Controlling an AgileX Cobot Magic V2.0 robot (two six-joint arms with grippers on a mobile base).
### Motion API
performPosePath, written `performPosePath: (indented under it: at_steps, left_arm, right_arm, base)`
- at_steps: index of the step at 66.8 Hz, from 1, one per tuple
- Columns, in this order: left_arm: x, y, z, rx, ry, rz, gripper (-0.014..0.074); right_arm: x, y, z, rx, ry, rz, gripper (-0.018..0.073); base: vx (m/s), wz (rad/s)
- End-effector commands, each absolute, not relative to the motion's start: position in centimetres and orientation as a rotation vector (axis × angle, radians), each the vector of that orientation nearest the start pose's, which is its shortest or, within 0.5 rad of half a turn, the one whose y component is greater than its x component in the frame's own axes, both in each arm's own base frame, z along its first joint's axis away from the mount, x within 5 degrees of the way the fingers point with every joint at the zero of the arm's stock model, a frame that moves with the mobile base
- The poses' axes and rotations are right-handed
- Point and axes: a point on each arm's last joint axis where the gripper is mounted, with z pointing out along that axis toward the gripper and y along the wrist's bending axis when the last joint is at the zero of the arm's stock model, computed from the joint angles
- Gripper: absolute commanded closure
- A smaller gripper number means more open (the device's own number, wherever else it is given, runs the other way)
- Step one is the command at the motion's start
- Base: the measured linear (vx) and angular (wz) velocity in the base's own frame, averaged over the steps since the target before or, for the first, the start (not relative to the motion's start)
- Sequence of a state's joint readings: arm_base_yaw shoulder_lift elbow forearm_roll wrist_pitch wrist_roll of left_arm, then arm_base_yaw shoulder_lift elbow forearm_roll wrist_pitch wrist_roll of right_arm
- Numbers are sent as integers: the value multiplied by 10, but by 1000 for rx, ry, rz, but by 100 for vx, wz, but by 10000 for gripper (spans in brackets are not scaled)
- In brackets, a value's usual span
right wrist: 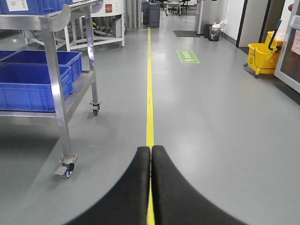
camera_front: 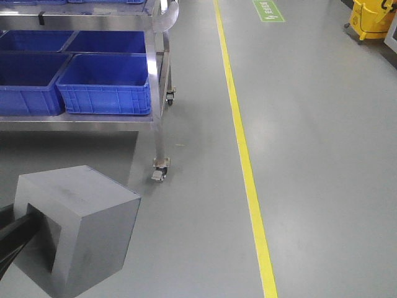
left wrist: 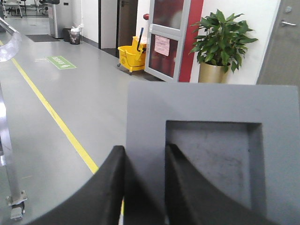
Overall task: Sort gray base to blue bin
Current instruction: 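Drive away from the table holding the block in the left gripper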
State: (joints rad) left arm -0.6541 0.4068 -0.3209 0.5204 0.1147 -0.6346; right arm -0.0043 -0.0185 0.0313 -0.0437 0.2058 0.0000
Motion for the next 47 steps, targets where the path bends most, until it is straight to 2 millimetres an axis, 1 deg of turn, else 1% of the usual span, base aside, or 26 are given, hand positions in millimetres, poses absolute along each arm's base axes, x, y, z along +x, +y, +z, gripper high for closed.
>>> performPosePath:
  at_steps: [1,22,47]
  left_arm:
    - [78,-59,301,419,1536,-609,603]
    - [78,-59,301,419,1536,-609,603]
    - [78,-59,301,419,1536,-609,603]
  right_arm:
    - [56,-1,191,-43,1621,-59,564]
    - [56,-1,191,-43,1621,-59,564]
    - [56,-1,191,-43,1621,-59,564]
  base:
    - [42,0]
    - [41,5]
    - [35,17]
